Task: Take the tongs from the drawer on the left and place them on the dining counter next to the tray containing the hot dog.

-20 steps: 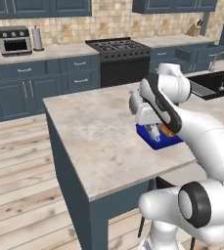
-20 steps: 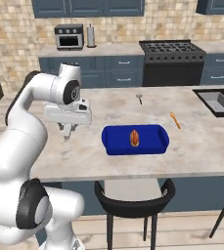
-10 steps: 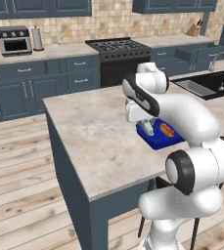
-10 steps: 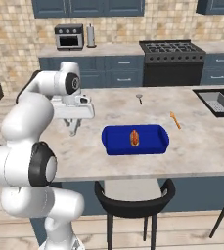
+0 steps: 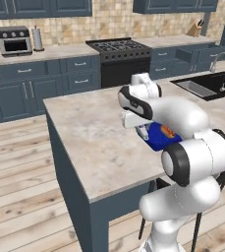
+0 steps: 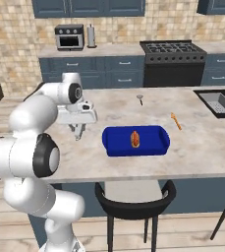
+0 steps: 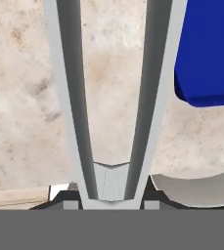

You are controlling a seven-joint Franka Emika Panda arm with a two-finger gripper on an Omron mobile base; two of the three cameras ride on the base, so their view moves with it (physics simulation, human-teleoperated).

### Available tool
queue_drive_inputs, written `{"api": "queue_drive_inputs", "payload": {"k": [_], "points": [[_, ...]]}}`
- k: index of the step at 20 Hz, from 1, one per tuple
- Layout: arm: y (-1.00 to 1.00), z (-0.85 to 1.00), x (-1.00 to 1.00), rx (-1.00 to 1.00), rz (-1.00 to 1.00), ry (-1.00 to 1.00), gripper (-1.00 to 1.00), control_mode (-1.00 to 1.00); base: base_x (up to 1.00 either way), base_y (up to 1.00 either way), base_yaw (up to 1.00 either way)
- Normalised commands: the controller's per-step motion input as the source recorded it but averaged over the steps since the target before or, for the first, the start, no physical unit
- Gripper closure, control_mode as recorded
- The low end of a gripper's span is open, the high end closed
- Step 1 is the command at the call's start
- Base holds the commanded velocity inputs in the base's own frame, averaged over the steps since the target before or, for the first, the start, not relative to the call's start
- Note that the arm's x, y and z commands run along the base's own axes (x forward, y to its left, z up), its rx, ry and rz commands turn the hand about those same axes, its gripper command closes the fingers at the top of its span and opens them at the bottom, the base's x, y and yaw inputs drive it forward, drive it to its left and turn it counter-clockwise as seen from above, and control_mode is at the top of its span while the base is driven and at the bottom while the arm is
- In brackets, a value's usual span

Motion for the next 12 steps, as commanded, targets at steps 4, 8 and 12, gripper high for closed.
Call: {"api": "queue_drive_inputs", "payload": {"k": [4,8,12], "points": [[-0.16,-0.3,0.34,0.01,0.0,-0.04,1.0,-1.0,0.0,0.0,0.0],[-0.14,-0.38,0.39,0.0,0.0,-0.03,1.0,-1.0,0.0,0.0,0.0],[-0.01,-0.41,0.32,0.0,0.0,-0.03,1.0,-1.0,0.0,0.0,0.0]]}}
